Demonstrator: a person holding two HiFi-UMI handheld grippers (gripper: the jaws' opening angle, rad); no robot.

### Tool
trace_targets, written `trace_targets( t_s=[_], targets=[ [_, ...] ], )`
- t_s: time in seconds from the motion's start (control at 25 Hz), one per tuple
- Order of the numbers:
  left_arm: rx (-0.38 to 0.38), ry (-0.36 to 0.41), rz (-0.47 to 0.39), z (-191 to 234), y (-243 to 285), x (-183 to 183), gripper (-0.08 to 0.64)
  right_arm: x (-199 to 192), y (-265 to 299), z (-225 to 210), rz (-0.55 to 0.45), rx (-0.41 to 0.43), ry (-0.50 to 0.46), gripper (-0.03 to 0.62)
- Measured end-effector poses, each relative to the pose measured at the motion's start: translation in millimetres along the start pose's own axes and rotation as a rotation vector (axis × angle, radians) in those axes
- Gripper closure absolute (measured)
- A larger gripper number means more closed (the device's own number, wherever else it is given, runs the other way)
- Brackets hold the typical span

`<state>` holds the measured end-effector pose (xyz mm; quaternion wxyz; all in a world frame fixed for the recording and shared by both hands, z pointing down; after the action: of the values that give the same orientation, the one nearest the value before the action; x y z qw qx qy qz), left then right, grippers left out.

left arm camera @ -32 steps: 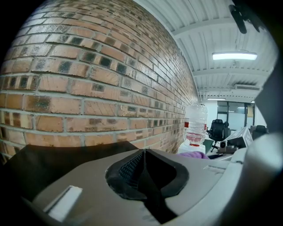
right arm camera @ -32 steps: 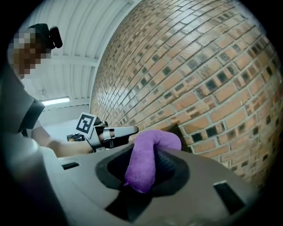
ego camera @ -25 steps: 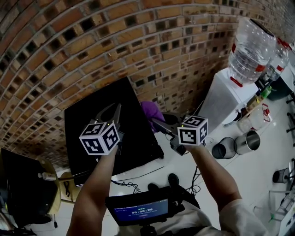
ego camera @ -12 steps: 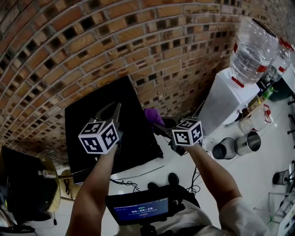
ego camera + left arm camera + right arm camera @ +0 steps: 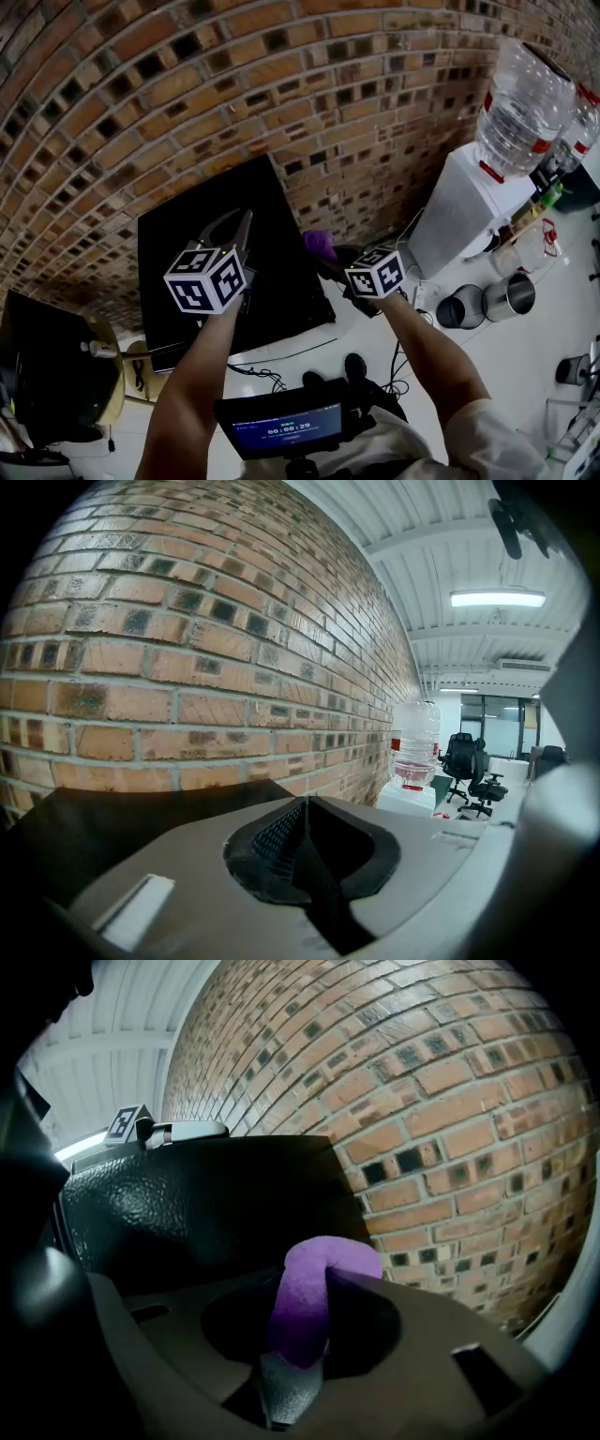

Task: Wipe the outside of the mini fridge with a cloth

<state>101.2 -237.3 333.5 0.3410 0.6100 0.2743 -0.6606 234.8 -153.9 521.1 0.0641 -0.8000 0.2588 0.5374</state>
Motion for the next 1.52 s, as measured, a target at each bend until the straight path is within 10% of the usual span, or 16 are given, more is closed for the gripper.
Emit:
trace_targets(
  t_s=[1.12,1.52],
  targets=[
    [-0.001,0.000,-0.001,0,-1,1,0.552,-89,24,-44,0.290,-0.185,0.008,0.477],
    [-0.001,0.001,0.000,1,0,1,0.552,-44,-7,-36,0.137,-0.170,0.001,0.477]
  ],
)
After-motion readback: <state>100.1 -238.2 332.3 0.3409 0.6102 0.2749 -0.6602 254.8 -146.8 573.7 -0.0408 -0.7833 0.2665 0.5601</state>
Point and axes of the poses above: the fingertips, and each gripper's own axes: y forward along the fingers, z to its left, x out of its top, the point moved 4 cm from there along -y, backward along the fingers, and after that the axes turned 13 degrees about -z, right-handed, at the moved point
